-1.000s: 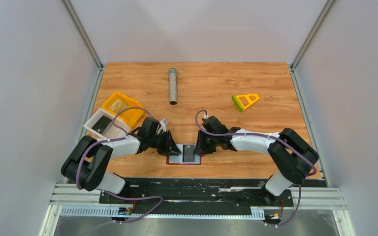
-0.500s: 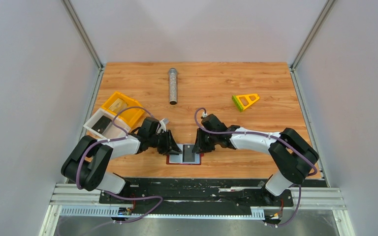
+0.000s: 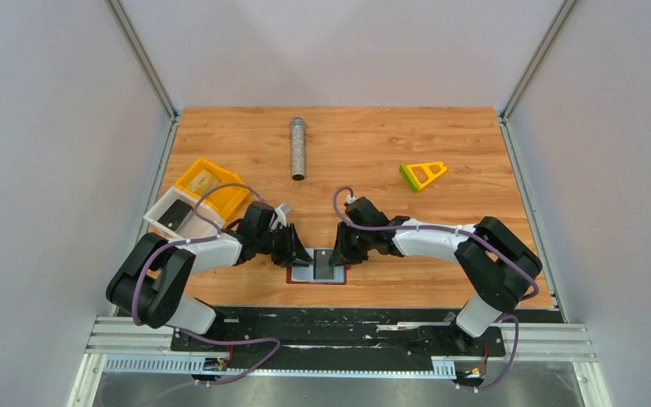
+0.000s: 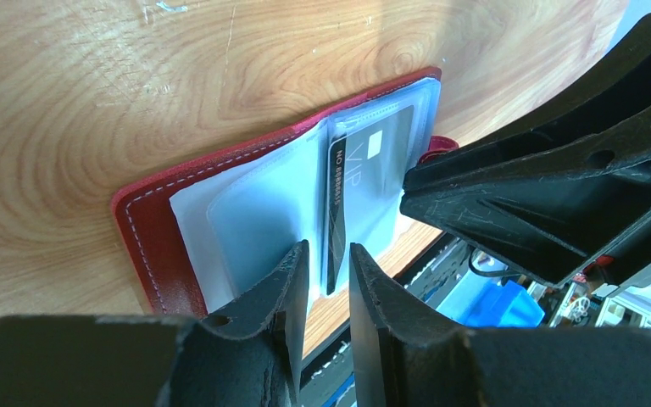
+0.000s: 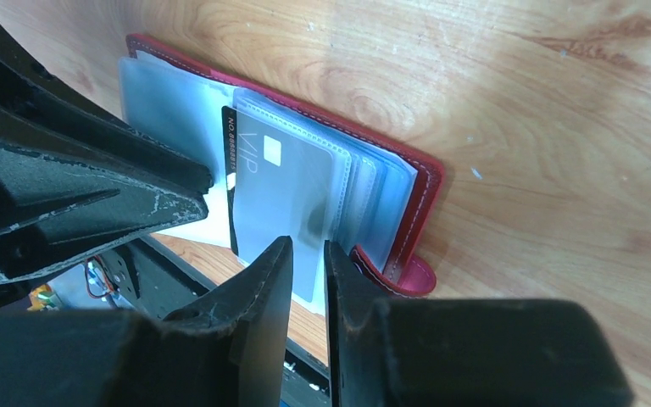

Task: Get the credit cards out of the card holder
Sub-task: Remove the credit card from the card holder.

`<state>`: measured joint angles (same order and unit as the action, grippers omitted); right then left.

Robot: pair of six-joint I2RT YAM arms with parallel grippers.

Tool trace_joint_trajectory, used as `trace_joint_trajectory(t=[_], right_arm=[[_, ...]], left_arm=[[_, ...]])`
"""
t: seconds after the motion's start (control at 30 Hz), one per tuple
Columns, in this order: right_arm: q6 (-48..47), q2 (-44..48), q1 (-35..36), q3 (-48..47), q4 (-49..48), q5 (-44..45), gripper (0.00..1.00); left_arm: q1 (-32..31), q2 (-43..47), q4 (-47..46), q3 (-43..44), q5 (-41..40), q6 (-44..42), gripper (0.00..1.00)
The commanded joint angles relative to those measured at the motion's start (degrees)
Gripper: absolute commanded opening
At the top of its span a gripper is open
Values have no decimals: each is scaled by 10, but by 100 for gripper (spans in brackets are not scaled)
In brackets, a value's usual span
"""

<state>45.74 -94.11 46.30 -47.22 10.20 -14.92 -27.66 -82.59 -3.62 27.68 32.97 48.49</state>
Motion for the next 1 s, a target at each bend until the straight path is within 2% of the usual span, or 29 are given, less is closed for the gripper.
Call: trace_joint_trajectory(t=[0.0, 0.97], right_arm=[[8, -19, -3, -10, -25, -4, 22], [7, 12, -2, -30, -6, -6, 20]], left_arm=[[2, -3, -24, -2, 5, -8, 32], [2, -14, -38, -3, 12, -4, 33]])
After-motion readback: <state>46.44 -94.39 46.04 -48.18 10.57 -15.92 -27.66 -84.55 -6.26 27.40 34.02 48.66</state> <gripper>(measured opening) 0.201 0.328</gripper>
